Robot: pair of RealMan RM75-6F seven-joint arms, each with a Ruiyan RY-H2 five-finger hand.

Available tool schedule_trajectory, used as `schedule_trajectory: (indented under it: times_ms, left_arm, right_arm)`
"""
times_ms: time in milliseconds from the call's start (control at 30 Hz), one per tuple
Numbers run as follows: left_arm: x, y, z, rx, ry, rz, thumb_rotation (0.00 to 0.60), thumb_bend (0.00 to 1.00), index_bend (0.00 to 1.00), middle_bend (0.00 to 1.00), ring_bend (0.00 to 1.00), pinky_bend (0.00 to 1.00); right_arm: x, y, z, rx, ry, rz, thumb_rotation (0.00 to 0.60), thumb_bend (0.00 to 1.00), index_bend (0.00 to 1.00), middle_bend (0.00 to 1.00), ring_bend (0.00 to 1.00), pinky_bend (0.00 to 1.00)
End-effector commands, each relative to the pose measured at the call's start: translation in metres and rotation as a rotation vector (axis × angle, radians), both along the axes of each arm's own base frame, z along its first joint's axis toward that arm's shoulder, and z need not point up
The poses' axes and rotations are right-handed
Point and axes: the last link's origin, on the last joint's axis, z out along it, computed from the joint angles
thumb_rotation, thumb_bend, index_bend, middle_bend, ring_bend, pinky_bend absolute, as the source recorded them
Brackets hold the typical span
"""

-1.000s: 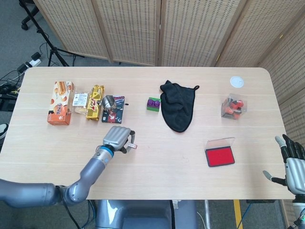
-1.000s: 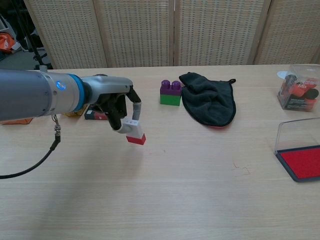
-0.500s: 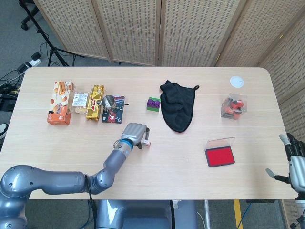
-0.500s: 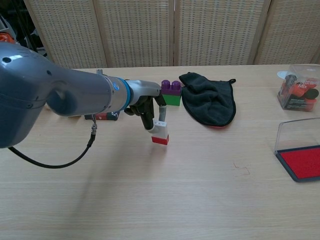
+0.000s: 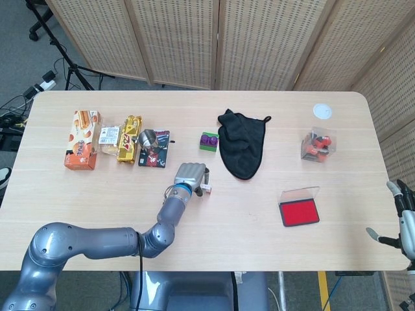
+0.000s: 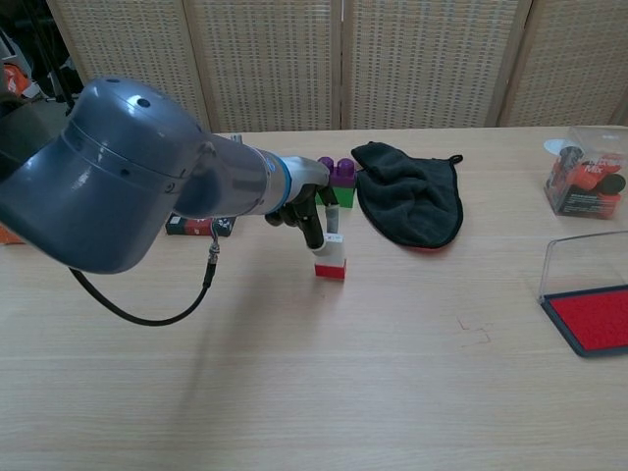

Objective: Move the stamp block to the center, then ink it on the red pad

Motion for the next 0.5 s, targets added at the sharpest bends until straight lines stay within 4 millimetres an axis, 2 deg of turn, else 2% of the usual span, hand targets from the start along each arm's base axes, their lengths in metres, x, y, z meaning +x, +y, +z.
schedule_trajectory:
  times_ms: [33,267,433,500]
  left_arm:
    - [-0.0001,0.0007,-0.0048,-0.004,0.014,0.016,0.6,0.33,0.6,1.0,1.0,0.93]
    - [0.0013,0.002,-0.0089,-0.007,0.014,0.026,0.6,0.32,0.59,1.0,1.0,0.93]
    - [0.0024,0.0019,-0.0106,-0.012,0.011,0.027,0.6,0.29,0.46,1.0,1.0,0.93]
    - [0.0029,0.0016,-0.0106,-0.017,0.009,0.027,0.6,0.28,0.45,1.0,1.0,0.93]
  right_arm:
    - [-0.0004,-0.0002,0.0001,0.002,-0.002,-0.002,0.6,0.0,0.0,0.0,0.0,0.0]
    - [-0.0017,-0.0006,0.0022,-0.004,-0.008,-0.009,0.6,0.0,0.0,0.0,0.0,0.0]
    - [-0.002,-0.0003,0.0035,-0.008,-0.01,-0.008,0.6,0.0,0.0,0.0,0.0,0.0]
    - [-0.0019,0.0,0.0039,-0.009,-0.01,-0.007,0.6,0.0,0.0,0.0,0.0,0.0]
